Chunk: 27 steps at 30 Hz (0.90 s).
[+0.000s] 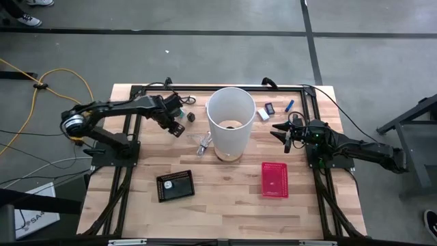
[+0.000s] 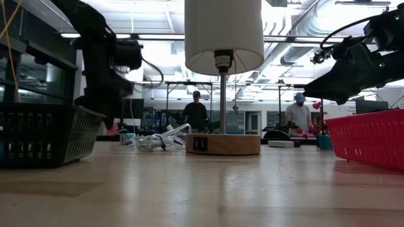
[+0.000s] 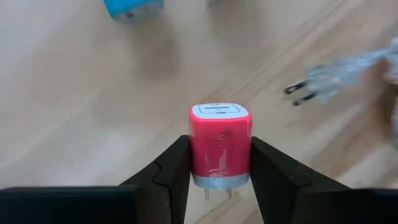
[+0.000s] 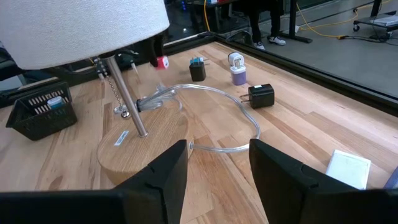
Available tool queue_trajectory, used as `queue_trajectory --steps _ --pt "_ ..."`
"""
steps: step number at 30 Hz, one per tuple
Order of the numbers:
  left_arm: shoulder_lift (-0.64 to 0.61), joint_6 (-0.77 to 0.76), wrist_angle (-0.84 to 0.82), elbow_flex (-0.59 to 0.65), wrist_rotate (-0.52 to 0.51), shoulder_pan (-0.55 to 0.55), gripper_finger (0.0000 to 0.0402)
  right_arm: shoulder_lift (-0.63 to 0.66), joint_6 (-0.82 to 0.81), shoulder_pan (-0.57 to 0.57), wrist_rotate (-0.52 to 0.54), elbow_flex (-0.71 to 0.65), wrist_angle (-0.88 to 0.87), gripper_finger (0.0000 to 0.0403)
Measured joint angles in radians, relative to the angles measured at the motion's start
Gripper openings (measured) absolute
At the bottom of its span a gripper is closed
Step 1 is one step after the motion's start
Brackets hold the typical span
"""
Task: Pick & Place Office items
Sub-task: Put the pink charger adapter into the black bin
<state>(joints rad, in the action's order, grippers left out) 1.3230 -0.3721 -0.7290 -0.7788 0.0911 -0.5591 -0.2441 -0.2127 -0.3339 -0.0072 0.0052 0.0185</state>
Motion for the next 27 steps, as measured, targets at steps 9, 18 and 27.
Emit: queue_trajectory --steps 9,18,27 --pt "-0.246 -0.006 -0.063 0.0 -0.006 0.101 0.013 0.0 0.0 0.0 0.0 0.0 0.0 0.016" --pt "-0.311 -0.2 -0.146 -0.021 -0.092 0.385 0.0129 0.0 0.0 0.0 0.0 0.0 0.0 0.016" --pt "-0.287 -0.416 -0.146 -0.062 -0.203 0.689 0.0129 0.0 0.0 0.0 0.0 0.0 0.0 0.016"
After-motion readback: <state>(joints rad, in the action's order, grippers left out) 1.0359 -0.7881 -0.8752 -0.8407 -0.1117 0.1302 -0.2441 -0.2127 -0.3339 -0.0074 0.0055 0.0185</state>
